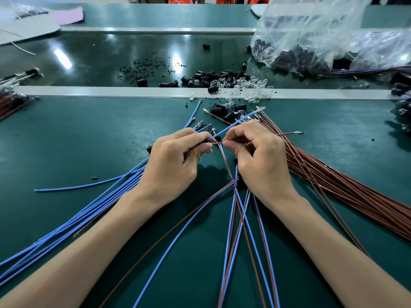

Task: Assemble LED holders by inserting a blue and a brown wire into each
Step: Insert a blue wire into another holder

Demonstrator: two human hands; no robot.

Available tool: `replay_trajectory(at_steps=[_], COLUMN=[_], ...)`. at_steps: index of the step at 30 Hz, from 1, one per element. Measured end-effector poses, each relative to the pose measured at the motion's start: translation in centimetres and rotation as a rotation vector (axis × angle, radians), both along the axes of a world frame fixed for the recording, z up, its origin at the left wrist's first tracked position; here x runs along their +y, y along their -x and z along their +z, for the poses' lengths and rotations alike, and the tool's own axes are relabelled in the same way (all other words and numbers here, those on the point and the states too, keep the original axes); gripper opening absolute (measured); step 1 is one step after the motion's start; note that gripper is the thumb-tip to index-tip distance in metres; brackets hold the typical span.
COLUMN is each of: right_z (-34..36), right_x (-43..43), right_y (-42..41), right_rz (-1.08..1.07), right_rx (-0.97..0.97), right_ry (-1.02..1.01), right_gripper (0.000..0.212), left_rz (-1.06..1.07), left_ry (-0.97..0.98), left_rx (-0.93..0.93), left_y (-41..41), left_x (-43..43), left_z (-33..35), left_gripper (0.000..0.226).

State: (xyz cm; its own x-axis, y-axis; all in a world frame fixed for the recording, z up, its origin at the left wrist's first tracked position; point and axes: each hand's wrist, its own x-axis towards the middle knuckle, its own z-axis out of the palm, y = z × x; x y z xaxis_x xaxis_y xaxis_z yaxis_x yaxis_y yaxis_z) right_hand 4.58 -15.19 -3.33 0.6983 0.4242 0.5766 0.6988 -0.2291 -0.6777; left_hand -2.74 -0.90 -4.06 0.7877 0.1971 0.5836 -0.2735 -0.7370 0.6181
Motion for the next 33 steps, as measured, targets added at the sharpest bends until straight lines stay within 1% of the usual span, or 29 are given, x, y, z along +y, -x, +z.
replay_trajectory(at_steps=[5,11,16,21,27,33], right_z=[-0.12,-0.24,-0.3,-0.29,-0.31,-0.2], right_x=[-0.04,0.01,0.14,0.1,0.16,0.17], right_y=[0.12,-0.03,0.06,0.06,0.06,0.25], right_rz=[-0.001,-0.095,-0.061,-0.043,-0.016,0.002], right_rx=[-0.047,-0.063,-0.051,-0.042,-0.015,-0.014], right_ry=[0.03,0.057,0.044,0.079,0.077,0.063], right_gripper=[0.006,0.005,0.004,0.002,0.006,0.002], left_rz=[0.013,0.004,0.017,0.019,0.007,0.008], left_ry=[-0.023,-0.076,-0.103,-0.071,-0.068,-0.071], left_rx=[-0.006,-0.014,0.0,-0.001,0.018,0.024], left_y=[0.03,0.06,0.04,0.08,0.1,0.03], left_x=[0.02,-0.22,-0.2,-0.26,-0.24,-0.13], left_z=[-0.01,0.04,-0.03,0.17,0.09,0.06], left_gripper=[0.017,0.018,0.02,0.018,0.019,0.017])
